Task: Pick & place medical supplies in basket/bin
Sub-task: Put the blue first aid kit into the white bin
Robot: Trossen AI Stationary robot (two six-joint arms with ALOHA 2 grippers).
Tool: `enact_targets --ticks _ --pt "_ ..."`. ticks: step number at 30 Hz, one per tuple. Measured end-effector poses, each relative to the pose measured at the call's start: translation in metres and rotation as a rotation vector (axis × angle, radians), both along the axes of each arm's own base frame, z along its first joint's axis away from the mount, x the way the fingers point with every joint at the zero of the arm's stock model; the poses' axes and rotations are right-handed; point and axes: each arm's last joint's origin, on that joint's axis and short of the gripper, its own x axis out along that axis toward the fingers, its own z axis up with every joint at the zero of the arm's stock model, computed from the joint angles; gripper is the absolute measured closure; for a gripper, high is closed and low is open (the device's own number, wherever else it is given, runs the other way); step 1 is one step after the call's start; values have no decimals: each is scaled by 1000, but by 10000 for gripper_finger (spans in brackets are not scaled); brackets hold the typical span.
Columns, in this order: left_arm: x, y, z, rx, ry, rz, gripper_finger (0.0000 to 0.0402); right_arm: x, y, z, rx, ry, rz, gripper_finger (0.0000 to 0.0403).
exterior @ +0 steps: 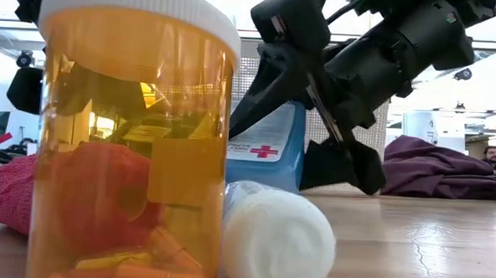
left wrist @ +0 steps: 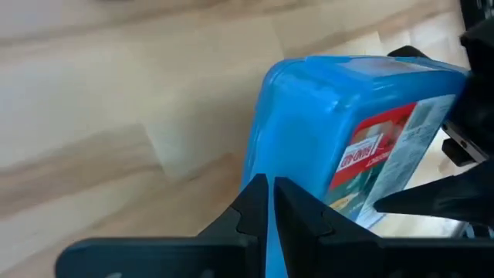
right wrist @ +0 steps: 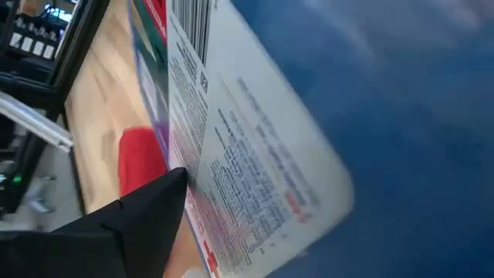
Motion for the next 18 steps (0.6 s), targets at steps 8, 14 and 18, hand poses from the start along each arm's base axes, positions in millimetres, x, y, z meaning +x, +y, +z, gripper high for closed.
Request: enact_targets --ticks 8,14,18 --pt "0 4 -2 -1 14 18 393 0 -2 29 -162 -101 95 119" --pt "0 5 -2 6 16 18 393 -3 -2 42 -201 -126 173 178" --pt "-1 5 2 20 17 17 393 -6 -2 55 -205 -155 198 214"
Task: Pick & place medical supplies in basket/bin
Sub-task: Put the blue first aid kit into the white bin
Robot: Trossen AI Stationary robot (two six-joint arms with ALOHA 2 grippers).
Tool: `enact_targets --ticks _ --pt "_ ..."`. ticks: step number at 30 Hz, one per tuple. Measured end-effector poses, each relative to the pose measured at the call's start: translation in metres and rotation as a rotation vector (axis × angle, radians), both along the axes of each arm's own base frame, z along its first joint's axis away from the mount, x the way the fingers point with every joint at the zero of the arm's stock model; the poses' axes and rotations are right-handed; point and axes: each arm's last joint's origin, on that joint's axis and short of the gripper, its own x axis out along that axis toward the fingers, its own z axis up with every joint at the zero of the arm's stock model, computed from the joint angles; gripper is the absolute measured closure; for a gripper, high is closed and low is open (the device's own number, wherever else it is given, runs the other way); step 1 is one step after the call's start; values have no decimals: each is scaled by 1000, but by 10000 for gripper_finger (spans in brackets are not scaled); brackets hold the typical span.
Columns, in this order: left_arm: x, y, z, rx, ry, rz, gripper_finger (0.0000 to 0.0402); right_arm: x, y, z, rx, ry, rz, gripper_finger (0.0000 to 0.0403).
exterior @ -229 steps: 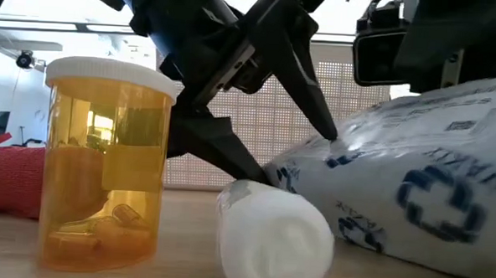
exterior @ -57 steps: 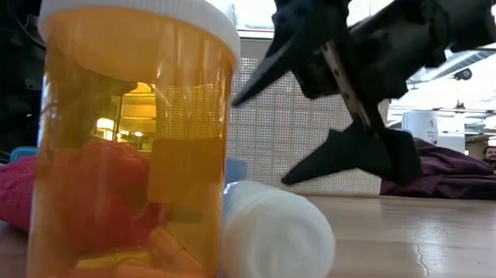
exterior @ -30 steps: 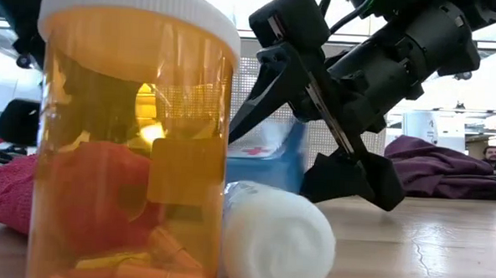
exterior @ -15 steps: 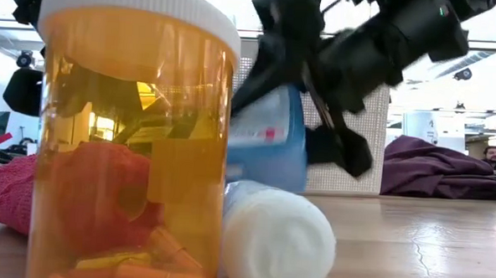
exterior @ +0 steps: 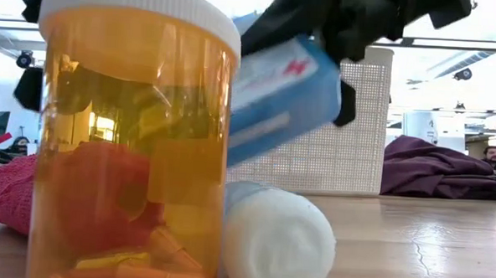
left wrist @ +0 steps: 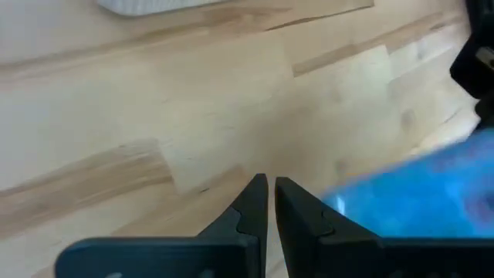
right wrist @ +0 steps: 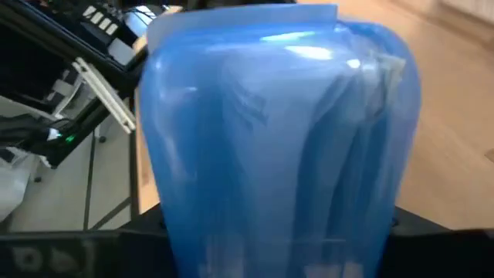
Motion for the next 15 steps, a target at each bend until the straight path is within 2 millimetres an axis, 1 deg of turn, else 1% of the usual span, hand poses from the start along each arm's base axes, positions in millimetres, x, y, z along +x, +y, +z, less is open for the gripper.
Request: enact_targets --ticks 4,7,11,13,15 --pt "0 -2 19 68 -60 20 393 -8 -3 18 -30 -4 8 234" --pt "-3 -2 41 140 -65 49 393 -18 -8 36 -61 -8 9 237" --pt "-13 -8 82 247 -32 53 393 -34 -15 73 -64 -94 -8 236" --pt "-18 -13 105 300 -20 45 393 -45 -20 94 -71 -153 -27 236" --pt "-23 -18 130 331 -44 37 393 -57 -26 116 -72 -223 -52 236"
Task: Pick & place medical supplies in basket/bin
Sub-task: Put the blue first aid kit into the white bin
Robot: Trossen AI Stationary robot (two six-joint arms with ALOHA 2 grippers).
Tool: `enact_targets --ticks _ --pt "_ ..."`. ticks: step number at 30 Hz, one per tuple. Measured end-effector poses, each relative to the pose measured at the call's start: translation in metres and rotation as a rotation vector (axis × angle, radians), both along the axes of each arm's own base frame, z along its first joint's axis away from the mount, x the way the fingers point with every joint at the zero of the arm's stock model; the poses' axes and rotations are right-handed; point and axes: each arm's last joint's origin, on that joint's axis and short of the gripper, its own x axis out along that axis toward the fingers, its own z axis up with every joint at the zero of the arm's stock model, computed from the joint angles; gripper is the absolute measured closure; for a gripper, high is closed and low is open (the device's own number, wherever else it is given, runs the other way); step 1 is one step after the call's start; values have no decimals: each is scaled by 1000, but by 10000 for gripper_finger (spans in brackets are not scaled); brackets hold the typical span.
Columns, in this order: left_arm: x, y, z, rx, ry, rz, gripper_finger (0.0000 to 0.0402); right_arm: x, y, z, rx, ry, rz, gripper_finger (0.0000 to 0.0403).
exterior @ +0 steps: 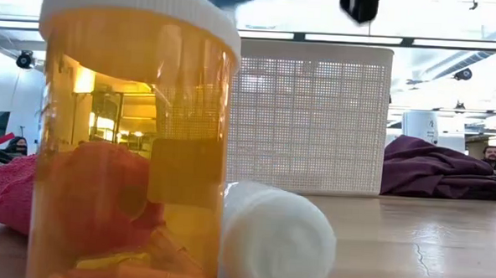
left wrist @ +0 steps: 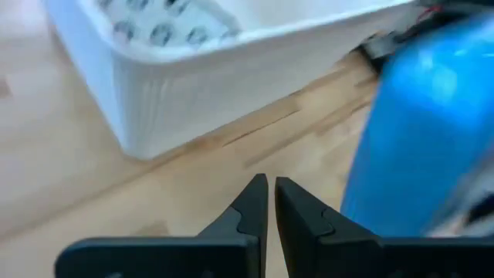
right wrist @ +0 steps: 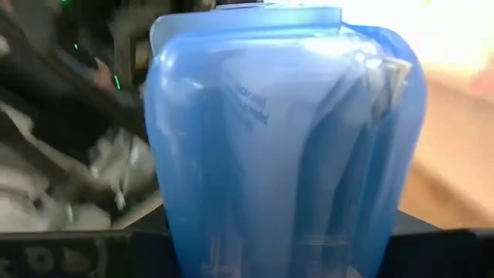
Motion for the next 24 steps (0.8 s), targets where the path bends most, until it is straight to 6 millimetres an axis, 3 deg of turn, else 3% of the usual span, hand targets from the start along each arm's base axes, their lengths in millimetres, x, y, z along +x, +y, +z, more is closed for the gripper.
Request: enact_targets --ticks 5,8,12,16,20,24 --pt "-9 -12 48 106 -92 -102 393 -35 -29 46 -74 -137 -234 236" --pt "-11 -14 65 136 -123 -134 393 -46 -64 54 -75 -111 -333 236" --pt "-11 -13 70 147 -126 -143 393 -50 -111 49 -44 -16 -377 236" --pt "-11 -15 67 142 -125 -152 393 -48 -144 42 -20 43 -352 217" --pt "-13 -22 65 133 -132 -180 393 -45 -161 33 -4 100 -371 175" --pt "-16 -27 63 90 -120 -224 393 -45 -163 33 -6 94 -365 127"
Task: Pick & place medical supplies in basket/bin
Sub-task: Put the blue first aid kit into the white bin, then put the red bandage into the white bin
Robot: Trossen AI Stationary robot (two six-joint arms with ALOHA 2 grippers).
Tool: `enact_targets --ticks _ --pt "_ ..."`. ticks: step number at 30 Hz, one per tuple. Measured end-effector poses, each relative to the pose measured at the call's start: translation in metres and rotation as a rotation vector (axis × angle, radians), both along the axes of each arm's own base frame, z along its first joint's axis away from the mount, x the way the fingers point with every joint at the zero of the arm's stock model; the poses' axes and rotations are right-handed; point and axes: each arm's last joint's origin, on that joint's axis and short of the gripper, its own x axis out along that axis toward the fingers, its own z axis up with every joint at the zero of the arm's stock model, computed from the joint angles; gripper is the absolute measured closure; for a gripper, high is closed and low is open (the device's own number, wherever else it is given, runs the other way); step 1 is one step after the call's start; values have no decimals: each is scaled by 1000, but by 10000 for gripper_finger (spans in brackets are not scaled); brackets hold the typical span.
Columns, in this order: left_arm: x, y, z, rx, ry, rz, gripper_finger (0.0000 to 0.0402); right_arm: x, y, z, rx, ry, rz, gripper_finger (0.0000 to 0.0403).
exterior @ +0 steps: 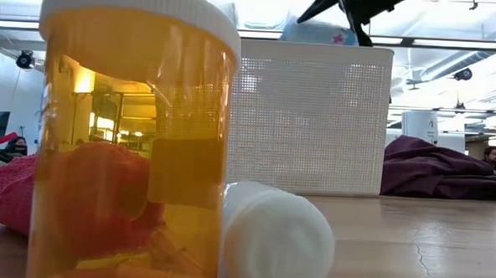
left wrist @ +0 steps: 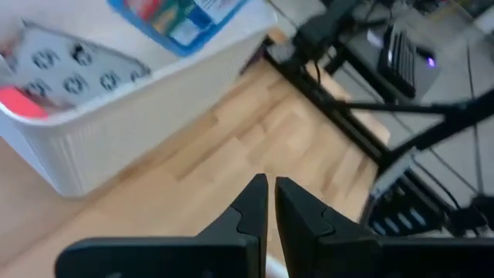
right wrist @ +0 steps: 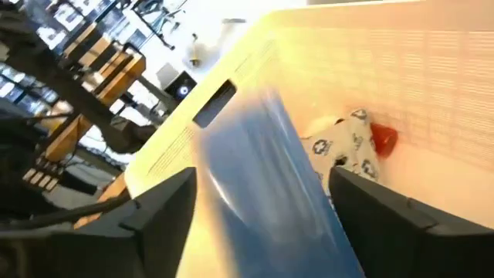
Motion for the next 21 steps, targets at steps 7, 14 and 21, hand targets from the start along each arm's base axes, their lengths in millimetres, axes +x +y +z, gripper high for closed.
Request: enact_targets --ticks 7,14,21 --pt "1 -6 -17 13 132 -151 378 -3 9 3 -20 2 87 57" --pt "2 -11 -54 115 319 -340 275 -14 46 12 -94 10 272 35" --pt "5 -14 -86 349 403 -622 209 -29 97 13 -129 46 515 35"
